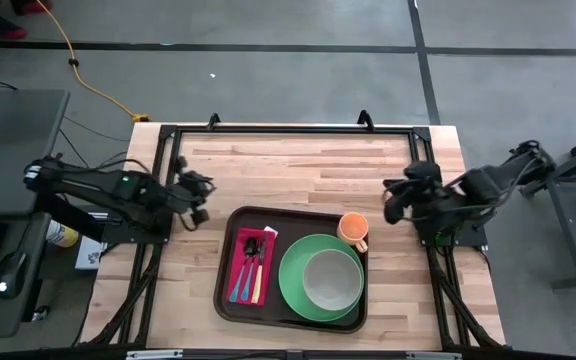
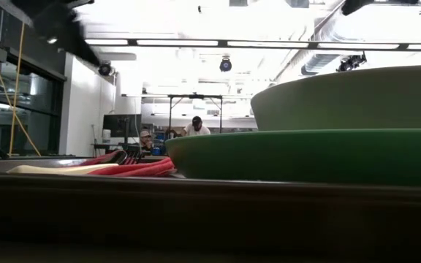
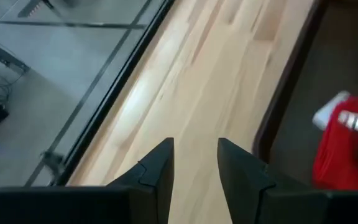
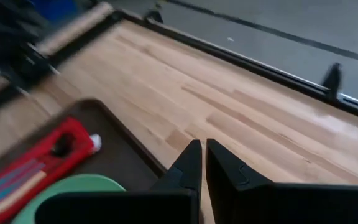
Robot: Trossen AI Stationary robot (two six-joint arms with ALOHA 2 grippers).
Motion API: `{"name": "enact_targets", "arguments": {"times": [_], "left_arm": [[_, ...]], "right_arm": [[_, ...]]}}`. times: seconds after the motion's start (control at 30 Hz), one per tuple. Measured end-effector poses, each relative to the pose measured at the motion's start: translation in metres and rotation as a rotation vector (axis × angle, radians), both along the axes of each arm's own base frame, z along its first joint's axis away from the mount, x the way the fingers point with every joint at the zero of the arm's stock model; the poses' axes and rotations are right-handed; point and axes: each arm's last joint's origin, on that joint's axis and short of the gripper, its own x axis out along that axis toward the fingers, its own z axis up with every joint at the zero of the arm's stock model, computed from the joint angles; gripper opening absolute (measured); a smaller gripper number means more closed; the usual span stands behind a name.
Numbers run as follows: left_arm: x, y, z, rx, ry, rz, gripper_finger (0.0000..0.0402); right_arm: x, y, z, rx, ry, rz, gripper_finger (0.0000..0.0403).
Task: Set up tray
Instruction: Return to Home Position
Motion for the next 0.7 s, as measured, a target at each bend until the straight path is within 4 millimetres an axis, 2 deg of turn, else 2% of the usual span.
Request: {"name": "enact_targets", "arguments": {"times": [0.17,0.3,0.37,0.5,0.7], "left_arm": [[-0.041,0.009,-0.009,-0.014,-0.078,0.006,0.0144],[-0.069,0.014,-0.019,-0.073,-0.260,-0.026,0.0132],[-0.077,0.015,-0.022,-0.088,-0.372,-0.076,0.0125],[-0.080,0.013,-0.032,-0.067,-0.579,-0.211,0.0109],[-0.060,0.008,-0.061,-0.026,-0.801,-0.286,0.0083]], "right_arm": [[-0.032,-0.011,-0.021,-0.012,-0.231,0.041,0.0000],[-0.046,-0.016,-0.045,-0.073,-0.404,0.056,0.0000],[-0.051,-0.018,-0.058,-0.103,-0.482,0.048,0.0000],[-0.053,-0.018,-0.089,-0.119,-0.613,0.061,0.0000],[-0.049,-0.017,-0.130,-0.168,-0.810,0.191,0.0000]]}}
